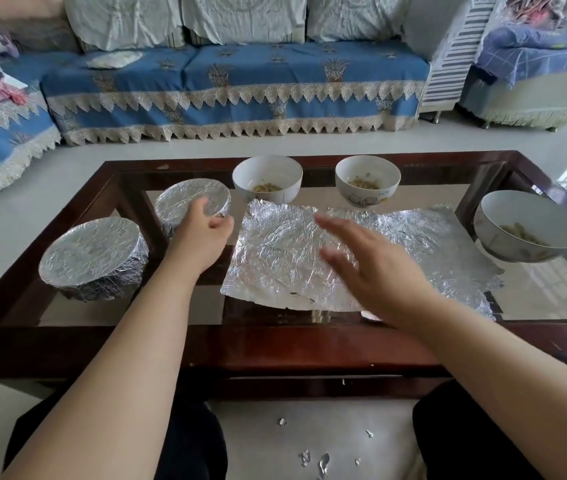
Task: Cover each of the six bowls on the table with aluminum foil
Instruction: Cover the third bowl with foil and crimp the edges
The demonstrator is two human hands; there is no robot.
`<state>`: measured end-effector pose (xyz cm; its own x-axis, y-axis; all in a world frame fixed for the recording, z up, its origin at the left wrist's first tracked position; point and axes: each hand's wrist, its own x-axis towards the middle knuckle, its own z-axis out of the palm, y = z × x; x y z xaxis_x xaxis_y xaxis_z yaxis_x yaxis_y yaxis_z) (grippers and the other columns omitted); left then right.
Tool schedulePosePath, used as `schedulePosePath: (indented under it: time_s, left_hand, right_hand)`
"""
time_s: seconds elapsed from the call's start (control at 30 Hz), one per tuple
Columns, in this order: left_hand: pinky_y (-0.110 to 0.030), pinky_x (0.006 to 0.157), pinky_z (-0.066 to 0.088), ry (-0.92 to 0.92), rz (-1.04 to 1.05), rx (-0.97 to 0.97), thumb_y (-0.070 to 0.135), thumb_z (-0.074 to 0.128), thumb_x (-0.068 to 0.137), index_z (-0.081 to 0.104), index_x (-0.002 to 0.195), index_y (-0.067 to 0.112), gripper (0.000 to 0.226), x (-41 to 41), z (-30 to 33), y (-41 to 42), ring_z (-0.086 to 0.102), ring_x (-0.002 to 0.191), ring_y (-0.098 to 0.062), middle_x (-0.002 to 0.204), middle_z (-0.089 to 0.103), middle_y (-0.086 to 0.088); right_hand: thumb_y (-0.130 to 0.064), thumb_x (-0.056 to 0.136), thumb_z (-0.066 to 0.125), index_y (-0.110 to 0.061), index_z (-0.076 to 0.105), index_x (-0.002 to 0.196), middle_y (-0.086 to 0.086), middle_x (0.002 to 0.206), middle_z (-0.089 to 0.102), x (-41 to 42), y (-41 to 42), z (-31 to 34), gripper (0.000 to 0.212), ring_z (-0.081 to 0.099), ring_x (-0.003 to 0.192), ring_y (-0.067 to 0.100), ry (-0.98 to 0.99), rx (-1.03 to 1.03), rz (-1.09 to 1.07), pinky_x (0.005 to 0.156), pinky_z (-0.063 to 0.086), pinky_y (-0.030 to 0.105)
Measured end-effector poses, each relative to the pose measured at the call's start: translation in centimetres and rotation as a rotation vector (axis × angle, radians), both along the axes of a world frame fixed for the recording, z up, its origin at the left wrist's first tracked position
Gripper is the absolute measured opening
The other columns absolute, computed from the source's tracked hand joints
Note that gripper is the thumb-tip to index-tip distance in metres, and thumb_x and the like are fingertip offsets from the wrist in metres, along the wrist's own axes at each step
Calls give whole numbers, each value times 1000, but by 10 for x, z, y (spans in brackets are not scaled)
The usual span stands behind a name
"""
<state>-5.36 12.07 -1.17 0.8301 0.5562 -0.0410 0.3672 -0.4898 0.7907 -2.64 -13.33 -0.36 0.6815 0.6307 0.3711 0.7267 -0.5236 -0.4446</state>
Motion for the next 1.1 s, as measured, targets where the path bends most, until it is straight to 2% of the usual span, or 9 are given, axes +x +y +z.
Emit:
schedulePosePath:
  time_s: [0.07, 0.17, 0.27, 0.4, 0.57, 0.67, 0.77, 0.9, 1.1]
  left_hand:
    - [-35, 96, 41, -156, 12, 202, 35, 52, 102, 32, 152, 21, 55, -5, 10, -3, 52, 126, -17, 135, 57, 5]
    - [-39, 106, 41, -321, -206, 498, 30, 49, 102, 43, 148, 18, 47, -5, 18, -31, 48, 131, -20, 143, 54, -2]
    - [-41, 122, 13, -110, -519, 708, 45, 29, 105, 26, 156, 24, 56, 0, 7, -71, 18, 151, -23, 163, 24, -1]
    - [-52, 122, -9, 249, -693, 750, 68, 13, 96, 1, 157, 40, 69, 7, -21, -92, -18, 151, -27, 166, -13, 6]
    - [-57, 119, -10, 332, -703, 758, 73, 7, 92, 1, 155, 47, 69, 8, -32, -92, -21, 150, -29, 166, -14, 8]
    - [-59, 119, -11, 328, -692, 781, 70, 6, 94, 0, 155, 48, 65, 8, -32, -94, -20, 150, -31, 166, -14, 8]
    - [-59, 118, -12, 313, -670, 756, 60, 10, 101, 3, 155, 49, 56, 8, -33, -96, -20, 151, -32, 166, -11, 8]
    - [-59, 118, -11, 291, -654, 752, 46, 16, 104, 7, 155, 46, 52, 7, -31, -98, -16, 151, -34, 167, -7, 6]
    - [-52, 122, -3, 297, -582, 741, 42, 20, 104, 7, 159, 30, 58, 9, -27, -96, -7, 153, -27, 167, -8, -1]
  right_hand:
    - [-43, 98, 45, -21, 52, 137, -1, 135, 58, 16, -6, 4, 45, 59, 107, 15, -30, 167, -169, 86, 35, 21]
    - [-32, 96, 56, -18, 49, 136, 4, 138, 51, 40, -12, 2, 43, 50, 123, 21, 137, 166, -392, 90, 34, 25]
    - [-40, 91, 62, -19, 36, 143, 7, 148, 38, 54, -14, -8, 62, 43, 130, 24, 465, 76, -461, 102, 37, 37]
    - [-31, 89, 68, -27, 21, 149, 13, 148, 40, 57, -13, -14, 77, 53, 118, 29, 643, 159, -435, 96, 48, 41]
    - [-21, 92, 64, -27, 17, 151, 17, 142, 45, 57, -10, -17, 76, 52, 99, 22, 559, 107, -396, 87, 51, 39]
    - [-25, 93, 61, -26, 18, 151, 11, 152, 32, 59, -11, -23, 72, 48, 123, 27, 471, 20, -387, 100, 44, 40]
    - [-30, 97, 52, -20, 24, 152, 3, 161, 14, 57, -10, -23, 62, 18, 147, 25, 178, -153, -325, 116, 20, 39]
    - [-26, 103, 36, -16, 23, 153, 1, 162, 7, 55, 5, -19, 53, -2, 150, 16, -55, -320, -66, 118, -4, 29]
    - [-29, 105, 22, -12, 10, 155, 4, 163, 2, 54, 14, -33, 54, -4, 150, 15, 16, -532, 27, 119, -5, 29]
